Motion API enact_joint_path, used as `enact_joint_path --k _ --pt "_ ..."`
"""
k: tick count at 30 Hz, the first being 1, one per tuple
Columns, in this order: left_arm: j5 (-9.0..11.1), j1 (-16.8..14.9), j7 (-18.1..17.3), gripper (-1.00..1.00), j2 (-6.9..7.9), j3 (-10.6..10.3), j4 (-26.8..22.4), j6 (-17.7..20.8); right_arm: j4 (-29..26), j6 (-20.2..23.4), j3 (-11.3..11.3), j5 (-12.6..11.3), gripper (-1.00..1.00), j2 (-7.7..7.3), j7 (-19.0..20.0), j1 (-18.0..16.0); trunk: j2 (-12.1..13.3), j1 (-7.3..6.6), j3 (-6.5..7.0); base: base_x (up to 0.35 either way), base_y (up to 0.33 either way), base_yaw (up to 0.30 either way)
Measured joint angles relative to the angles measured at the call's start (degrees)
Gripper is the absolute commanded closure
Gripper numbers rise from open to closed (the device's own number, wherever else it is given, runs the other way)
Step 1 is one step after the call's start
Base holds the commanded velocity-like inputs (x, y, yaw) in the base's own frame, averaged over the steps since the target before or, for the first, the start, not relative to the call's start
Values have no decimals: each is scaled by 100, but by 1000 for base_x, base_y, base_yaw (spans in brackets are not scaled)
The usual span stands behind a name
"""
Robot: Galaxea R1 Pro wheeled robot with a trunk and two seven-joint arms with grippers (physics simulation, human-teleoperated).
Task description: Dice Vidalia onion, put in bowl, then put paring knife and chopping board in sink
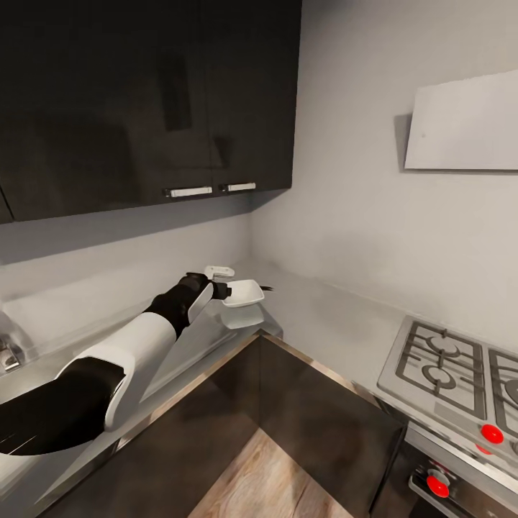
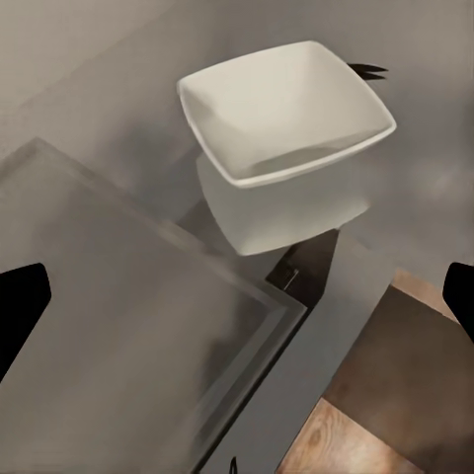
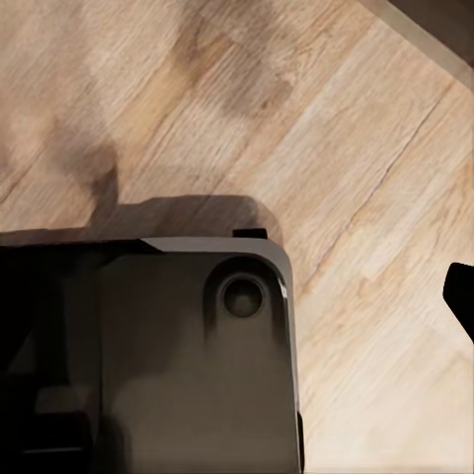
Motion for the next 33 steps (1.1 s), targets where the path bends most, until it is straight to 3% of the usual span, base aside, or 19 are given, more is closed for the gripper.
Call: enact_joint_path --k 11,33 --pt "0 0 3 -100 0 1 -36 0 6 -4 4 3 -100 18 3 0 0 0 0 0 0 0" --pt "0 1 3 -100 -2 9 -46 9 5 -3 8 2 -100 24 -1 -1 -1 -1 0 101 -32 0"
